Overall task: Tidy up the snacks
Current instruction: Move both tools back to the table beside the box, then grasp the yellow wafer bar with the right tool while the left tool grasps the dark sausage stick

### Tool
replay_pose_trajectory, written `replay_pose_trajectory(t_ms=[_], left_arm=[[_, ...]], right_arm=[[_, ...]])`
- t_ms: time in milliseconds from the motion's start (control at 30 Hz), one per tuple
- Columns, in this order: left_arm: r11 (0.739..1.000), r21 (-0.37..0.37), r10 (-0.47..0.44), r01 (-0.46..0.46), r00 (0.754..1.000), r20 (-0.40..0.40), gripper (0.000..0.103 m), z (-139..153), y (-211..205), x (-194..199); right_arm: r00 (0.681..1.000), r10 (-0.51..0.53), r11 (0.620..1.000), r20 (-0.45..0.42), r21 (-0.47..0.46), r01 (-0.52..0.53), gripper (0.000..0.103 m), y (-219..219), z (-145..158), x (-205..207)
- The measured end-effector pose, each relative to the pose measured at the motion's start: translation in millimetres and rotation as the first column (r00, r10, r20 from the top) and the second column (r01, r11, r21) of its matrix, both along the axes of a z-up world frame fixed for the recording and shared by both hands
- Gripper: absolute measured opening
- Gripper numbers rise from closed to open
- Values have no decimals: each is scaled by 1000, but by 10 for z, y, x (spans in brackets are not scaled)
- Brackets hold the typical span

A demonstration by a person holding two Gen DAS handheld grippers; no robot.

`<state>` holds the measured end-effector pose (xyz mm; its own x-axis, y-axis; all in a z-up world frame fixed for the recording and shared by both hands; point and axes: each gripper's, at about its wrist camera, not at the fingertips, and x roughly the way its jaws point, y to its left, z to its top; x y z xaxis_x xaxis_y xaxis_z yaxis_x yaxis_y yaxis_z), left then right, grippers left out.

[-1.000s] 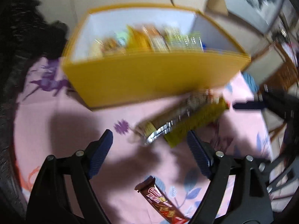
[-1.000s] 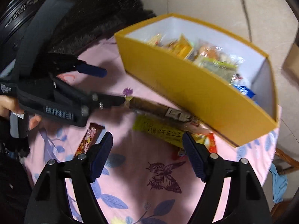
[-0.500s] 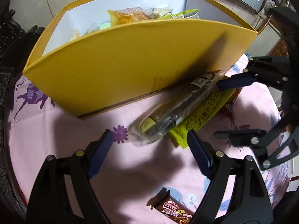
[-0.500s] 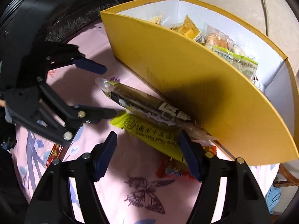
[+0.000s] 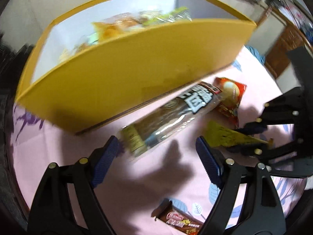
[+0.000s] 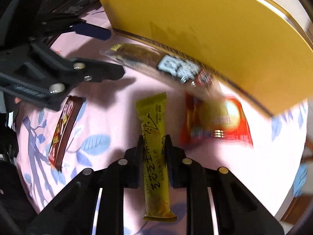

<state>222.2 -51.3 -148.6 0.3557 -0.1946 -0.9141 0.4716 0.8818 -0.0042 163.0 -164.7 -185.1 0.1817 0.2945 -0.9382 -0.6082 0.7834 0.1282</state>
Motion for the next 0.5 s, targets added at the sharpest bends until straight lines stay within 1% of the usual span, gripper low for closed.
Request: replay_pose_trajectory(t_ms=[67, 100, 167, 233, 300, 333, 367, 400, 500], left_arm=[[998, 39, -53, 53, 999, 1, 83, -75, -99, 50], [993, 78, -89, 88, 996, 14, 83, -112, -166, 62], [985, 110, -134, 131, 991, 19, 83, -154, -240, 92], [978, 133, -165, 160, 986, 23, 82, -197, -295, 147], [974, 155, -170, 165, 985, 18, 69, -252, -328, 211], [972, 175, -162, 155, 986, 25, 58, -270, -323, 232], [978, 153, -147, 143, 989, 14, 52, -257, -300, 247], [981, 144, -134, 131, 991, 7, 50, -252, -288, 263], [980, 164, -119, 113, 992, 29, 45, -255, -295, 182]], right_arm=[[999, -39, 999, -9, 14, 39, 21, -80, 27, -124], [998, -63, 998, -11, 28, 63, 21, -131, 48, -198], [993, -113, 991, -24, 70, 114, 21, -238, 86, -303], [988, -151, 984, -33, 90, 153, 21, -348, 111, -395], [981, -191, 975, -39, 107, 195, 21, -474, 124, -441], [977, -207, 971, -42, 110, 211, 21, -502, 128, -453], [975, -220, 968, -43, 112, 223, 21, -522, 136, -459], [972, -230, 966, -40, 116, 233, 21, -542, 154, -467], [969, -245, 961, -24, 127, 246, 21, -551, 212, -467]])
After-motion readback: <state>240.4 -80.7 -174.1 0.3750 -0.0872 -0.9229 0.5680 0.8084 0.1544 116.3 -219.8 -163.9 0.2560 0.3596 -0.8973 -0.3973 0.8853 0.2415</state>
